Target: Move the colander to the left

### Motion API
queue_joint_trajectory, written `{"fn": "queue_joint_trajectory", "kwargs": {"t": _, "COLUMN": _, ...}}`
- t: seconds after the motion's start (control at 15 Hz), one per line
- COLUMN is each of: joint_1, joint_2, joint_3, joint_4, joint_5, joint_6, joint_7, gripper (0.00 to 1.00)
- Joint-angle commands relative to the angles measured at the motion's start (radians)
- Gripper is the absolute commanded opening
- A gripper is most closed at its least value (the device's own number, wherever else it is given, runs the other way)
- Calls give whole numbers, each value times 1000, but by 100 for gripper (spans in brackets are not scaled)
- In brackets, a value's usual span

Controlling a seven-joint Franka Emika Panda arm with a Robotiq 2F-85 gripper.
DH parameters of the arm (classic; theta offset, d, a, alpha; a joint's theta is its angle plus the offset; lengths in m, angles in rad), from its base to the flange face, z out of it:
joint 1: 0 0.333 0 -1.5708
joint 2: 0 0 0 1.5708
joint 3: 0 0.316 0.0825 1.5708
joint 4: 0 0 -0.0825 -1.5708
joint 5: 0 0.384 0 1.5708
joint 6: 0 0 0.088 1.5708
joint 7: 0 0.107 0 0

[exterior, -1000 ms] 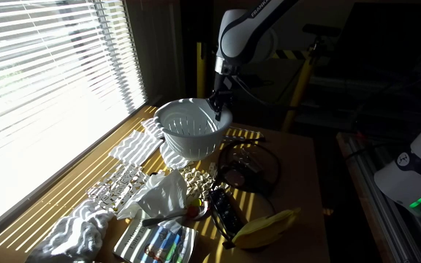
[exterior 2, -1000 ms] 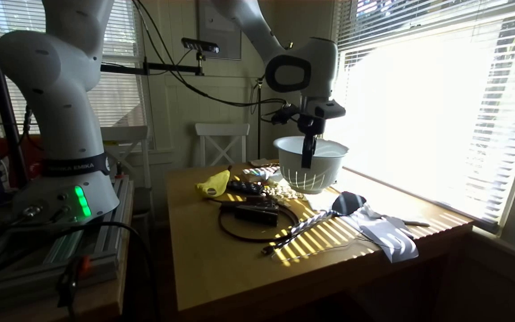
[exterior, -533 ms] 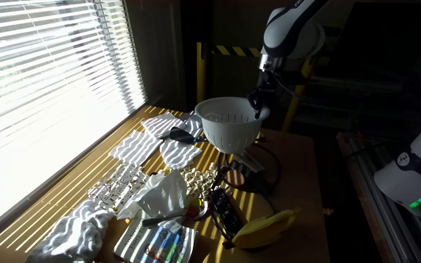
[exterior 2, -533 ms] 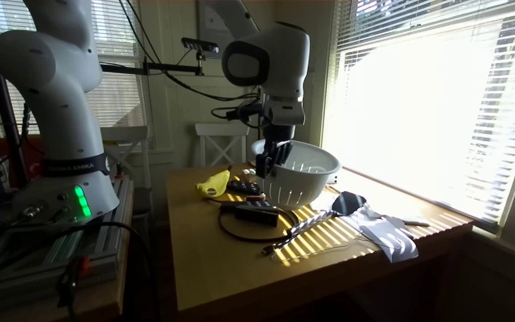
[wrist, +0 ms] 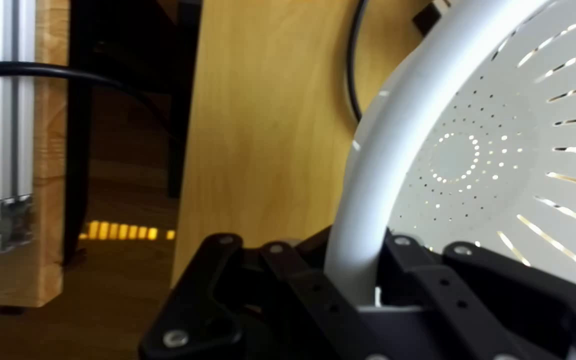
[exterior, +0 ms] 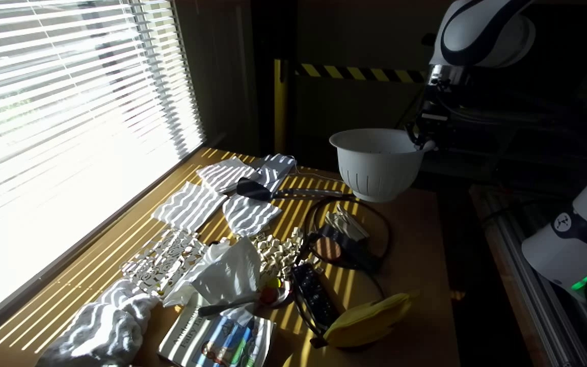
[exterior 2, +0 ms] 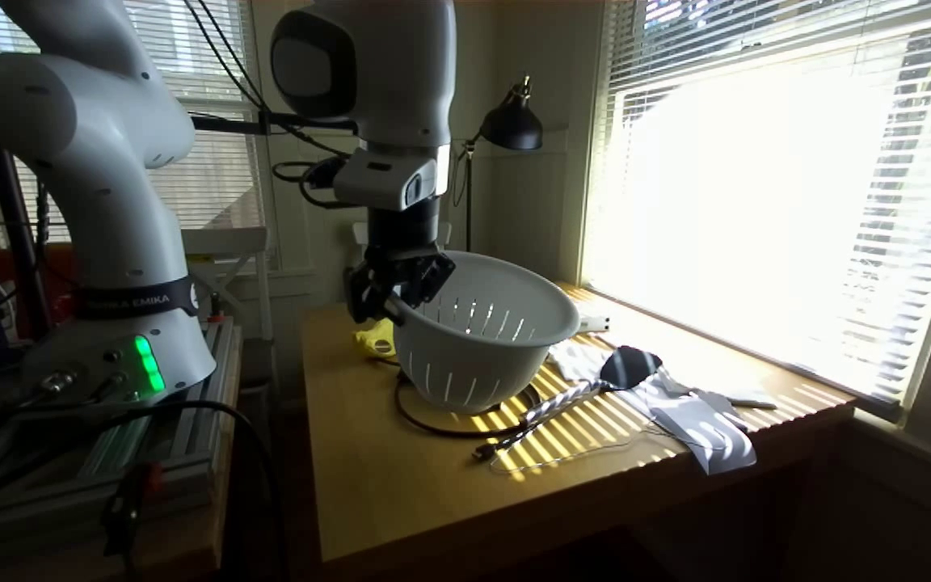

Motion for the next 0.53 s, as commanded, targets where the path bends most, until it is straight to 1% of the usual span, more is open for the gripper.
{"fn": "queue_joint_trajectory", "kwargs": {"t": 0.0, "joint_1": -95, "joint_2": -114, "joint_3": 62, "joint_4": -18, "joint_5": -227, "joint_6": -113, "joint_7": 169, "gripper": 2}}
{"fn": "queue_joint_trajectory", "kwargs": {"t": 0.07, "joint_1": -111, "joint_2": -124, "joint_3": 76, "joint_4": -21, "joint_5": -271, "joint_6": -138, "joint_7": 205, "gripper": 2}}
{"fn": "queue_joint_trajectory", "kwargs": {"t": 0.13, "joint_1": -121, "joint_2": -138, "joint_3": 85, "joint_4": -19, "joint_5": -290, "joint_6": -154, "joint_7": 237, "gripper": 2}}
{"fn": "queue_joint_trajectory", "kwargs": {"t": 0.2, "joint_1": -124, "joint_2": -148, "joint_3": 97, "joint_4": -16, "joint_5": -306, "joint_6": -142, "joint_7": 271, "gripper": 2}}
{"fn": "queue_joint_trajectory", "kwargs": {"t": 0.27, "joint_1": -121, "joint_2": -153, "joint_3": 111, "joint_4": -15, "joint_5": -308, "joint_6": -135, "joint_7": 308, "gripper": 2}}
{"fn": "queue_joint_trajectory", "kwargs": {"t": 0.47, "joint_1": -73, "joint_2": -147, "joint_3": 151, "joint_4": -12, "joint_5": -258, "joint_6": -57, "joint_7": 358, "gripper": 2}}
